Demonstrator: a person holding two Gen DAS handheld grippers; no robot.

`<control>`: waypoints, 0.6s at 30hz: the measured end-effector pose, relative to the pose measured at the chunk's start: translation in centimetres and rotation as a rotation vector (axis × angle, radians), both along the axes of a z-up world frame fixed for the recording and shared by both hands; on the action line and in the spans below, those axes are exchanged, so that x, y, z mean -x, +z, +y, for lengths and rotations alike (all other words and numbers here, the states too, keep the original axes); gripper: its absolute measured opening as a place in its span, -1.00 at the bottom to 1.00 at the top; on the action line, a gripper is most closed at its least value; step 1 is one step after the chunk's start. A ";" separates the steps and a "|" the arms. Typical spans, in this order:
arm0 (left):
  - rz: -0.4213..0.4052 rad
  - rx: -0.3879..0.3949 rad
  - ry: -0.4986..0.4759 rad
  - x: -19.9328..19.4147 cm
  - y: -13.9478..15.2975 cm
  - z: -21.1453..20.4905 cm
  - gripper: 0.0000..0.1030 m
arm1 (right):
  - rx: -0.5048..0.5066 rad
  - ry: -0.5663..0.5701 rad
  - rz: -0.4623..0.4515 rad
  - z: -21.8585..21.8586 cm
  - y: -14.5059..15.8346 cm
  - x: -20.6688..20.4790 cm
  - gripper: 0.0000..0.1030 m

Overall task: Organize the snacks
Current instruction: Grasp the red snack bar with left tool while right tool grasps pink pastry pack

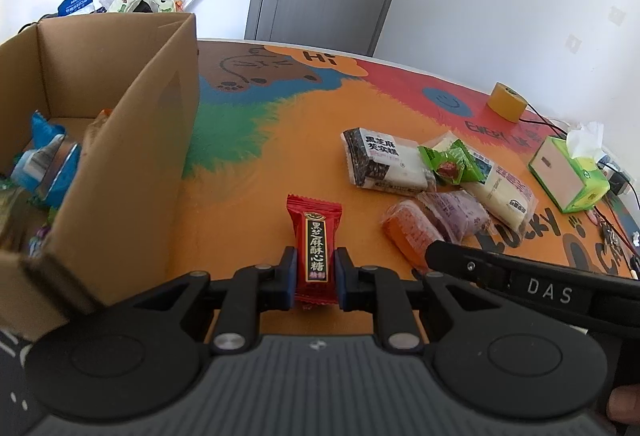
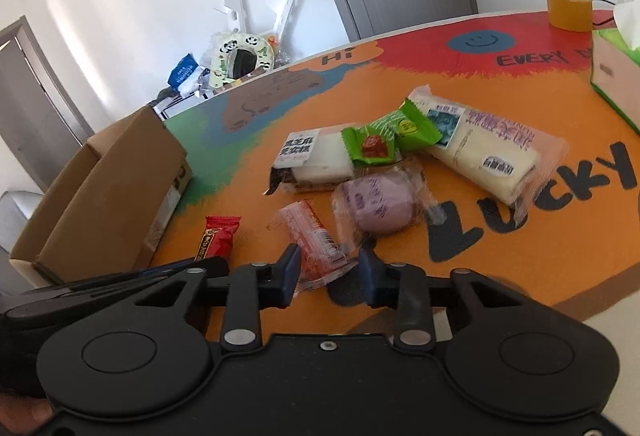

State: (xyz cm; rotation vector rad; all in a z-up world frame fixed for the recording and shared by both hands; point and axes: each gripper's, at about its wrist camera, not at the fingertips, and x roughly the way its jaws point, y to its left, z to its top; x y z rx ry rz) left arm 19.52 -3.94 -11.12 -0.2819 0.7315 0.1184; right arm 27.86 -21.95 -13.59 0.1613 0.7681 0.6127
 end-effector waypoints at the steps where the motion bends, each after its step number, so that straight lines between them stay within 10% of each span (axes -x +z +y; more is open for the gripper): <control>1: -0.003 0.002 -0.002 0.3 0.1 0.0 -0.65 | 0.001 0.000 -0.003 -0.1 0.0 0.3 -0.41; 18: -0.067 0.019 -0.021 5.1 1.0 -0.5 -0.65 | -0.011 -0.043 -0.036 -1.8 0.5 5.2 -0.45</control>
